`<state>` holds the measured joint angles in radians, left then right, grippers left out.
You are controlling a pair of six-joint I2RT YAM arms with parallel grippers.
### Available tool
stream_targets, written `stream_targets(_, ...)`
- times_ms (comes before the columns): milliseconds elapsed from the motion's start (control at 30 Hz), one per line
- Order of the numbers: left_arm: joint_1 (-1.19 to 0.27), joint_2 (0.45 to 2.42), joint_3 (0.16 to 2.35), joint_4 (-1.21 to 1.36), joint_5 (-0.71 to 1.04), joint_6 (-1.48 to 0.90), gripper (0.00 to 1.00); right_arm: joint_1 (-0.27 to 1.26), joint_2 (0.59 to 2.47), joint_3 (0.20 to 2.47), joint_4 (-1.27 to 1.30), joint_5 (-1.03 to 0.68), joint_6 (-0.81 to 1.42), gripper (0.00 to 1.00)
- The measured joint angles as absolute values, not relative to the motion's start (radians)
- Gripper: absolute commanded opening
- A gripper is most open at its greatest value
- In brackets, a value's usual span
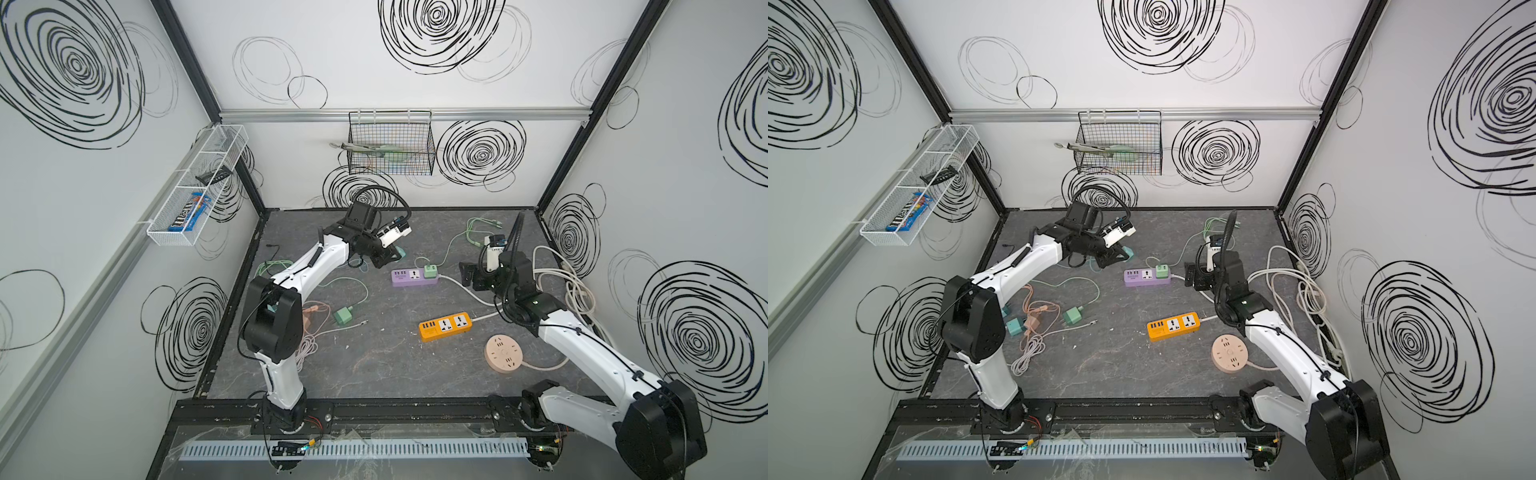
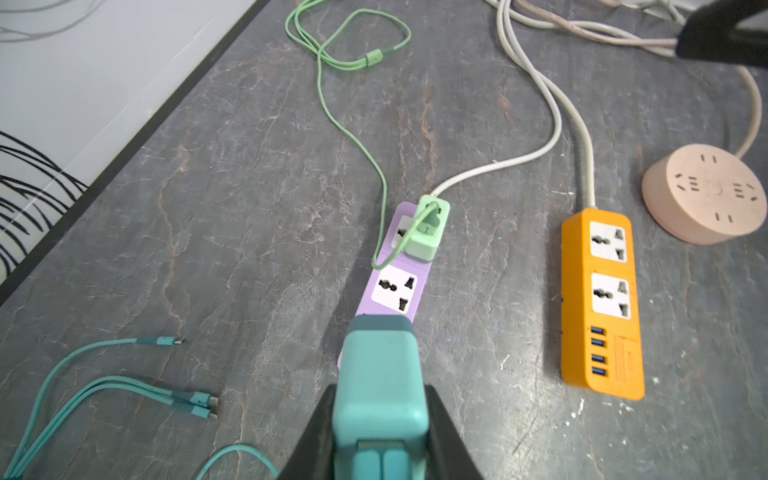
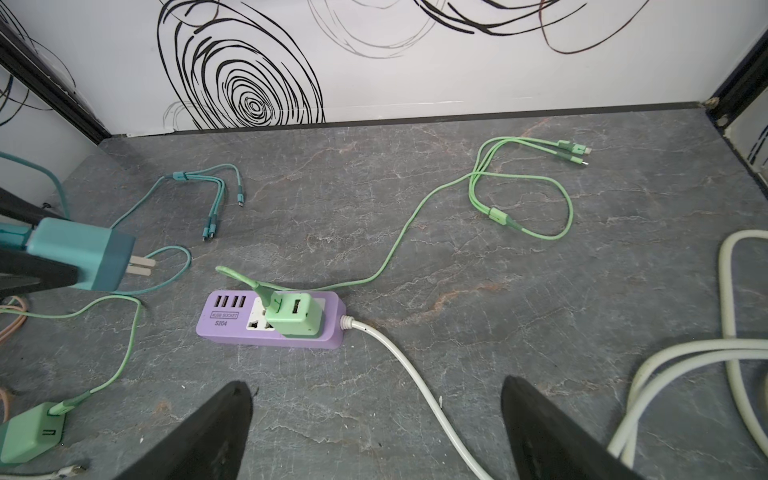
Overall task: Insert the plug
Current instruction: 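Carry the teal charger over the purple strip's free socket with the left gripper, then lower the teal charger prongs into the purple strip socket with the left gripper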
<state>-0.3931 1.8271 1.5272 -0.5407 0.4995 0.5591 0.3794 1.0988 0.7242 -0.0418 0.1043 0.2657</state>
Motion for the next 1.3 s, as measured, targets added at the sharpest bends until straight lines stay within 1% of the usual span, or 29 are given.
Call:
stream_targets(200,-0.411,1.827,1.499,-0.588,0.507,0.678,0.0,0.374,1.099,0.724,-0.043,0.097,0.266,0.97)
stream_targets(367,-0.458,1.851,1.537,-0.64,0.476,0.746,0.0,0.369,1.101,0.724,-0.055,0.067,0.265,0.97)
stream_targets(600,-0.54,1.903,1.572,-0.661,0.365,0.796,0.0,0.337,1.104,0.724,-0.075,0.002,0.267,0.97)
stream_targets(967,-0.59,2.096,1.782,-0.783,0.206,0.831,0.0,0.302,1.109,0.724,-0.107,-0.056,0.269,0.97)
stream_targets(1100,-0.602,2.129,1.816,-0.807,0.156,0.838,0.0,0.301,1.109,0.724,-0.119,-0.065,0.269,0.97)
stream_targets(1300,-0.618,2.156,1.858,-0.813,0.129,0.847,0.0,0.296,1.109,0.724,-0.125,-0.068,0.269,0.97)
